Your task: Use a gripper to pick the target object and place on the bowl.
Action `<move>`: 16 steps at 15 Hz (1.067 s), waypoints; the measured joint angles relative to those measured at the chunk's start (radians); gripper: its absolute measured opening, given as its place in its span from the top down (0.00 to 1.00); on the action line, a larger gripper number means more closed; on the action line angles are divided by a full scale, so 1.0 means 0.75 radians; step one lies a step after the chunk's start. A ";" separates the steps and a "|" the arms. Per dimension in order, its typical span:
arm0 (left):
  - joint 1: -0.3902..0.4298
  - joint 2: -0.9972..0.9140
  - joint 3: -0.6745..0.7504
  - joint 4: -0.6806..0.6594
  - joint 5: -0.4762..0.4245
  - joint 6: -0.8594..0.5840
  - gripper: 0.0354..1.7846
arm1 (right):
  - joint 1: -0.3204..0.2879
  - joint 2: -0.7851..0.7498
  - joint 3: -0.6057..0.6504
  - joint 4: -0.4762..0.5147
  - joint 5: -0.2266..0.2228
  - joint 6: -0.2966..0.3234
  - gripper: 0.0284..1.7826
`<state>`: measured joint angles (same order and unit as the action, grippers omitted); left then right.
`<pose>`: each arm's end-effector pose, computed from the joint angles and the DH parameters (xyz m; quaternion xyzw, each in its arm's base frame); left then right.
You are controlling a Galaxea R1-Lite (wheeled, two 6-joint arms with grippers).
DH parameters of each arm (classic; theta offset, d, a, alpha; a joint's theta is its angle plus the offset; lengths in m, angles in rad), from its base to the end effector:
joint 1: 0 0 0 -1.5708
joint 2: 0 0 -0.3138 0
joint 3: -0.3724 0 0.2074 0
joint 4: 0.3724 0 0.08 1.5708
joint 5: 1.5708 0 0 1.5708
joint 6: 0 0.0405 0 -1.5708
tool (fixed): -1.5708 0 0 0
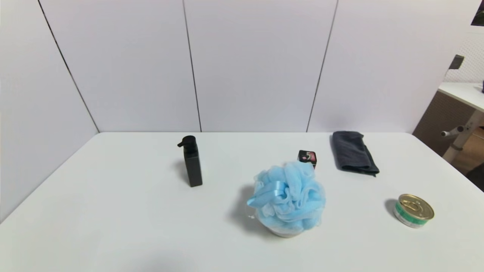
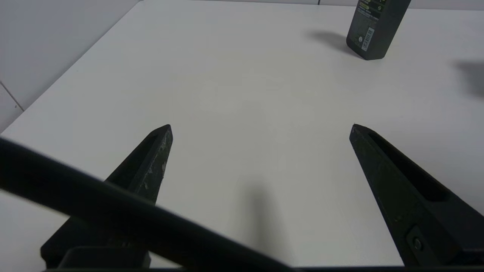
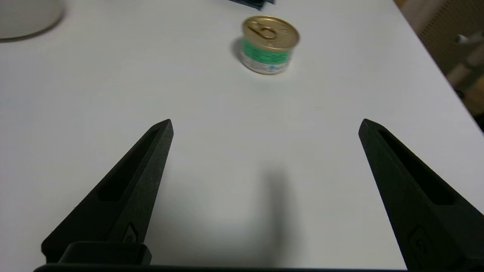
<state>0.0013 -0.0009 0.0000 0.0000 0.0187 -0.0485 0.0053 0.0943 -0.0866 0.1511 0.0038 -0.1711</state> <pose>-0.0002 0.0008 0.0755 -0.0243 -0.0007 0.0100 0.9997 0.0003 0.0002 0.0845 -0.0852 0.0786 0.0113 0.9932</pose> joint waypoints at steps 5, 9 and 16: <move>0.000 0.000 0.000 0.000 0.001 0.001 0.06 | -0.002 -0.114 0.105 -0.218 0.041 0.112 0.05; 0.000 0.000 0.000 0.000 0.001 0.000 0.06 | -0.002 -0.128 0.114 -0.224 0.011 0.173 0.05; 0.000 0.000 0.000 0.000 0.001 -0.001 0.06 | -0.001 -0.128 0.115 -0.224 0.011 0.169 0.05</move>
<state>0.0013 -0.0009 0.0000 0.0000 0.0196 -0.0489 0.0043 -0.0017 -0.0004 -0.0168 0.0119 -0.0447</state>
